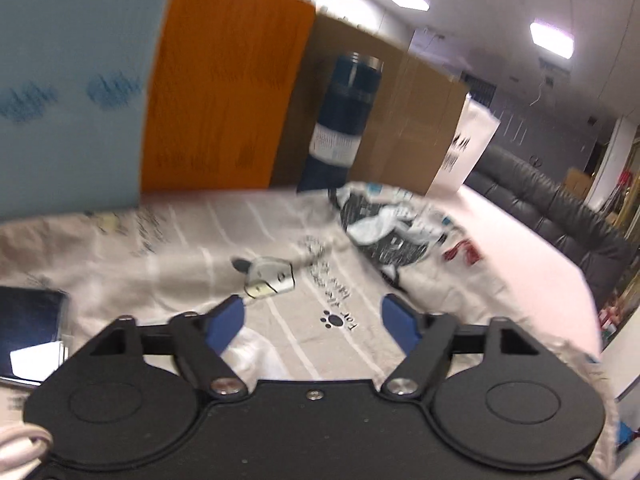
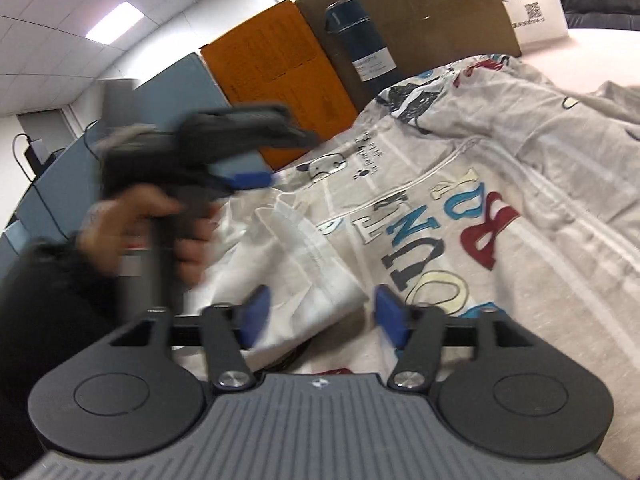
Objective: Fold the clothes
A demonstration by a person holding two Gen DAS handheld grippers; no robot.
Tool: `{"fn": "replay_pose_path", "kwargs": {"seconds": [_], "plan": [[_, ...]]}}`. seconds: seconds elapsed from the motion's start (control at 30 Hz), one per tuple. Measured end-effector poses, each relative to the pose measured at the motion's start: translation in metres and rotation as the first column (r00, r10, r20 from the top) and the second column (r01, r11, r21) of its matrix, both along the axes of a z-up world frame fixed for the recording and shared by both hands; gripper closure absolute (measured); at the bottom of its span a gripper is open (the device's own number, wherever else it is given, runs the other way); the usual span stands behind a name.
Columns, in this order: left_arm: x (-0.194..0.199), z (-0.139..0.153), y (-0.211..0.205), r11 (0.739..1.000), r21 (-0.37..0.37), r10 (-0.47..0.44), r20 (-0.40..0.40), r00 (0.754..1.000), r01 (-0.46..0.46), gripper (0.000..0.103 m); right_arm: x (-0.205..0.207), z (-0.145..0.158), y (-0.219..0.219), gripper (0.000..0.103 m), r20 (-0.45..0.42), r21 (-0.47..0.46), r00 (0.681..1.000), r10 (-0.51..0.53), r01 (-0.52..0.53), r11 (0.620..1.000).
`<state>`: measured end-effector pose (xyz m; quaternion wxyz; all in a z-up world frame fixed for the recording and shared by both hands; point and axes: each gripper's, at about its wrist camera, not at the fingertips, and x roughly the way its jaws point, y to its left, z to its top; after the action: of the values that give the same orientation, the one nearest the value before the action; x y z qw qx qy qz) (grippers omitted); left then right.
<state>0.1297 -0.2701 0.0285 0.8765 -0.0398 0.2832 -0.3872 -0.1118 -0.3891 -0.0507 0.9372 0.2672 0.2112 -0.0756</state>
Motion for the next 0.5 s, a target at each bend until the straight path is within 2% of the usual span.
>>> {"fn": "replay_pose_path", "kwargs": {"seconds": [0.07, 0.13, 0.23, 0.3, 0.43, 0.5], "plan": [[-0.010, 0.018, 0.034, 1.000, -0.012, 0.013, 0.050, 0.999, -0.013, 0.018, 0.000, 0.002, -0.001, 0.036, 0.002, -0.005, 1.000, -0.005, 0.005, 1.000], [-0.021, 0.033, 0.074, 0.999, 0.006, 0.050, 0.123, 0.991, -0.051, 0.016, -0.001, 0.006, -0.001, 0.032, 0.013, -0.025, 1.000, -0.020, 0.020, 0.999], [-0.037, 0.045, 0.140, 0.991, 0.056, 0.105, 0.238, 0.965, -0.121, 0.013, 0.000, 0.018, 0.002, 0.030, 0.049, -0.072, 0.998, -0.035, 0.038, 0.997], [-0.047, 0.044, 0.182, 0.978, 0.101, 0.146, 0.279, 0.949, -0.180, 0.011, 0.003, 0.029, 0.007, 0.028, 0.080, -0.096, 0.997, -0.008, 0.016, 0.995], [-0.069, 0.029, 0.254, 0.945, 0.179, 0.219, 0.279, 0.935, -0.275, 0.011, 0.029, 0.047, 0.018, 0.026, 0.109, -0.082, 0.988, 0.112, -0.103, 0.991], [-0.085, 0.017, 0.278, 0.939, 0.204, 0.219, 0.265, 0.939, -0.277, 0.011, 0.047, 0.055, 0.024, 0.026, 0.110, -0.059, 0.979, 0.172, -0.167, 0.984]]}}
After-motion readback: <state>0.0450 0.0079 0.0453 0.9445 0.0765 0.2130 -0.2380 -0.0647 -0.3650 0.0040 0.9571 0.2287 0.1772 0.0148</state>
